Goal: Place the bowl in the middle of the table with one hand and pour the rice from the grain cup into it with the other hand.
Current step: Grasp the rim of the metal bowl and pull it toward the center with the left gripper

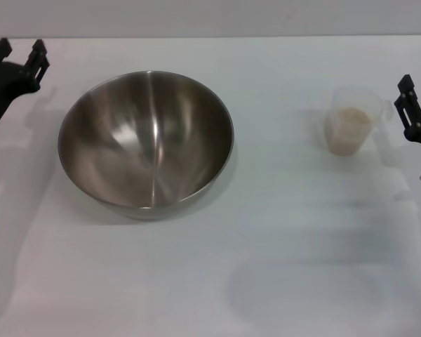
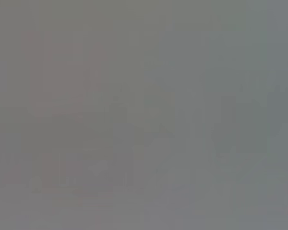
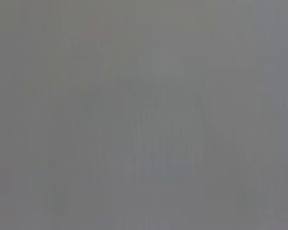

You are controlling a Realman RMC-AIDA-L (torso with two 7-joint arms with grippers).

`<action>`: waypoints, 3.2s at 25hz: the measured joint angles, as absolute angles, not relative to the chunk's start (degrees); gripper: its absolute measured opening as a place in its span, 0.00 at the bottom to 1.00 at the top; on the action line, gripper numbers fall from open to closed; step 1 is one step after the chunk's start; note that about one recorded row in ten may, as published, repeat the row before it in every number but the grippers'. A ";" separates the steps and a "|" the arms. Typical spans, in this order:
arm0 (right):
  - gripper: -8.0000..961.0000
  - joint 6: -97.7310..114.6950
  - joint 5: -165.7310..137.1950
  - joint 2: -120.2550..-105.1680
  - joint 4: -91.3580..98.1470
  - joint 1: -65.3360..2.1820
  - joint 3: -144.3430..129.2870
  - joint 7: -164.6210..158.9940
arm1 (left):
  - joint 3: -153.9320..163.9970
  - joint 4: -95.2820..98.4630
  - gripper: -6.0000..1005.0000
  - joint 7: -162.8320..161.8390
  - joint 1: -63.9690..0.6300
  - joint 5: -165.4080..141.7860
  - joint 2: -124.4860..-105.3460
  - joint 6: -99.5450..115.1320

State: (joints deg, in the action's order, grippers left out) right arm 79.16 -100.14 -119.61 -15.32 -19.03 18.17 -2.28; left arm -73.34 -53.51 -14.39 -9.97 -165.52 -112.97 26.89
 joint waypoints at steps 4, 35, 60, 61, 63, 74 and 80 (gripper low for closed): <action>0.67 78.52 -100.17 -119.48 -15.18 -19.17 18.19 -2.26 | -72.66 -62.81 0.55 -14.12 -8.80 -165.51 -111.15 15.68; 0.67 77.19 -100.74 -119.63 -16.43 -21.62 17.50 6.53 | -88.30 -104.15 0.51 0.26 -12.47 -159.14 -118.25 -64.60; 0.67 77.71 -100.73 -119.61 -18.63 -20.53 17.49 6.89 | -89.00 -96.42 0.48 0.73 -15.95 -158.45 -118.41 -68.33; 0.67 77.74 -100.72 -119.62 -18.63 -20.53 17.49 6.89 | -88.94 -96.20 0.48 0.72 -15.97 -158.40 -118.43 -68.25; 0.67 77.75 -100.71 -119.61 -18.66 -20.53 17.49 6.88 | -88.71 -95.58 0.48 0.88 -16.15 -158.38 -118.45 -68.23; 0.67 79.82 -100.77 -119.62 -18.90 -20.14 17.49 6.89 | -88.48 -92.12 0.46 2.45 -19.12 -158.48 -118.31 -70.75; 0.67 81.41 -100.85 -119.62 -18.90 -19.71 17.41 6.85 | -88.16 -91.81 0.15 3.12 -19.90 -158.90 -118.45 -70.95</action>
State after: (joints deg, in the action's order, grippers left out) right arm 81.41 -100.85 -119.62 -18.90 -19.71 17.41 6.85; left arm -88.16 -91.81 3.12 -19.90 -158.90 -118.45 -70.95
